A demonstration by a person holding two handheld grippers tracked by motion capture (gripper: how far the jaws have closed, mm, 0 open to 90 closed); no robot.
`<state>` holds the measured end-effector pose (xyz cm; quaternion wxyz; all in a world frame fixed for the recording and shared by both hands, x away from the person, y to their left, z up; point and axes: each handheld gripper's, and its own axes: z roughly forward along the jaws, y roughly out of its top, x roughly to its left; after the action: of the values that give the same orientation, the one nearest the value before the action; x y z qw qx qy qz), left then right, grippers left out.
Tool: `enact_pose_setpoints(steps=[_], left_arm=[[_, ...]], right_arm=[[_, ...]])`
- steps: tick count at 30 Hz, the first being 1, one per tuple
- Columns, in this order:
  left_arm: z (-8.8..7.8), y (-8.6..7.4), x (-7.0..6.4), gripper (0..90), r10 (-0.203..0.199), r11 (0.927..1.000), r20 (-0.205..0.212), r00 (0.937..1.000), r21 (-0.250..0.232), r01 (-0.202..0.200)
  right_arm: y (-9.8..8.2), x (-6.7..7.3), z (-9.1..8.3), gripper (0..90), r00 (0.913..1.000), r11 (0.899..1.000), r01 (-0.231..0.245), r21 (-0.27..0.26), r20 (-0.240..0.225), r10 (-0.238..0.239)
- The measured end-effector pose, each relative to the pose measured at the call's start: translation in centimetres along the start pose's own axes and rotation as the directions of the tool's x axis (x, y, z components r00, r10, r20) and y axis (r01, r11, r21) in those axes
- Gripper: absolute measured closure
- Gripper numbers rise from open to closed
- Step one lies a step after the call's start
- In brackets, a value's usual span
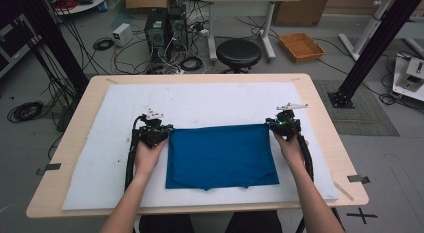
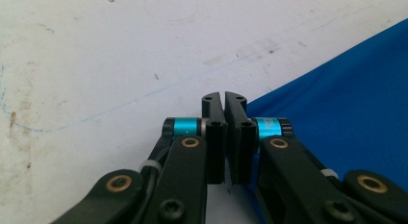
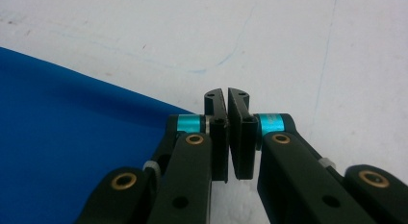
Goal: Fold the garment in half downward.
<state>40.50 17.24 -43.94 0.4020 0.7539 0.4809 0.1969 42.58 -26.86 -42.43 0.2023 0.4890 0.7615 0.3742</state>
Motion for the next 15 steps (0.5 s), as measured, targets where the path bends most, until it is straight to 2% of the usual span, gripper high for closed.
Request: enact_pose_setpoints(steps=[8,10,13,15], left_arm=[[0.7,0.2,0.4,85.2,-0.015,0.9999,-0.014,0.9998,-0.006,0.015],[0.5,0.2,0.5,72.3,-0.008,0.9999,-0.037,0.9993,-0.011,0.008],[-0.3,0.3,0.9,60.8,-0.031,0.9989,-0.041,0.9987,-0.037,0.029],[-1.3,0.3,0.9,56.4,-0.023,0.9981,-0.034,0.9992,-0.058,0.021]], right_arm=[[0.0,-0.5,1.2,87.1,0.9998,1.0,-0.021,0.015,0.006,0.021],[-0.1,-0.4,1.2,81.8,0.9997,1.0,-0.021,0.016,0.017,0.02],[-0.2,-0.4,0.6,72.0,0.9992,1.0,-0.02,-0.002,0.036,0.02],[-0.2,-0.6,0.0,65.8,0.9989,0.999,-0.036,-0.008,0.029,0.036]])
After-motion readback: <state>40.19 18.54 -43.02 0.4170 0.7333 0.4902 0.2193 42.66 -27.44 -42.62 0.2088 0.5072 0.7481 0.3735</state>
